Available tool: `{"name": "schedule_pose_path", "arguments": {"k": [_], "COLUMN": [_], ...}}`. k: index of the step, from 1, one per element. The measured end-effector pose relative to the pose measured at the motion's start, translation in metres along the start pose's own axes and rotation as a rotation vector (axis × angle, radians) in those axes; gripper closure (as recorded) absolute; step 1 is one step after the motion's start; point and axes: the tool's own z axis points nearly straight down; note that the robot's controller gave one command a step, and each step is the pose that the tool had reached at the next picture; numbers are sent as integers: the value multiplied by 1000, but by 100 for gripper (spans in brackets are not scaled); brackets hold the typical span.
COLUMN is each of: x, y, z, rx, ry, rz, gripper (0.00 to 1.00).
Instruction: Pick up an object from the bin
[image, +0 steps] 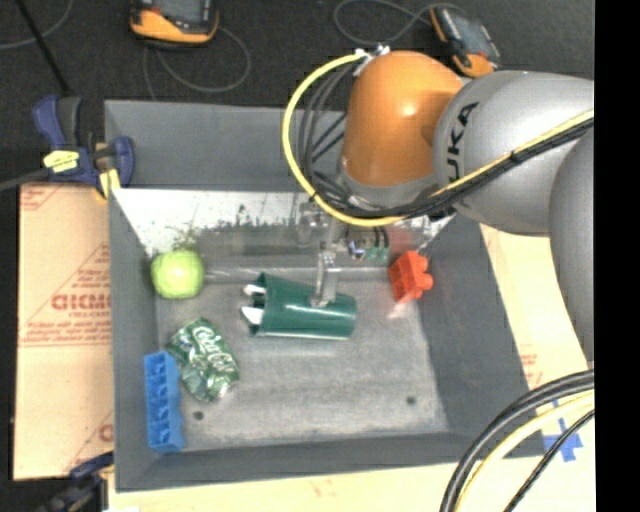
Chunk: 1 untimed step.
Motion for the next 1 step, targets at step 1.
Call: {"name": "schedule_pose_path", "arguments": {"k": [1], "x": [-1], "y": [0], "z": [-5], "rx": [-1], "ry": [-9], "rz": [1], "gripper": [0]}}
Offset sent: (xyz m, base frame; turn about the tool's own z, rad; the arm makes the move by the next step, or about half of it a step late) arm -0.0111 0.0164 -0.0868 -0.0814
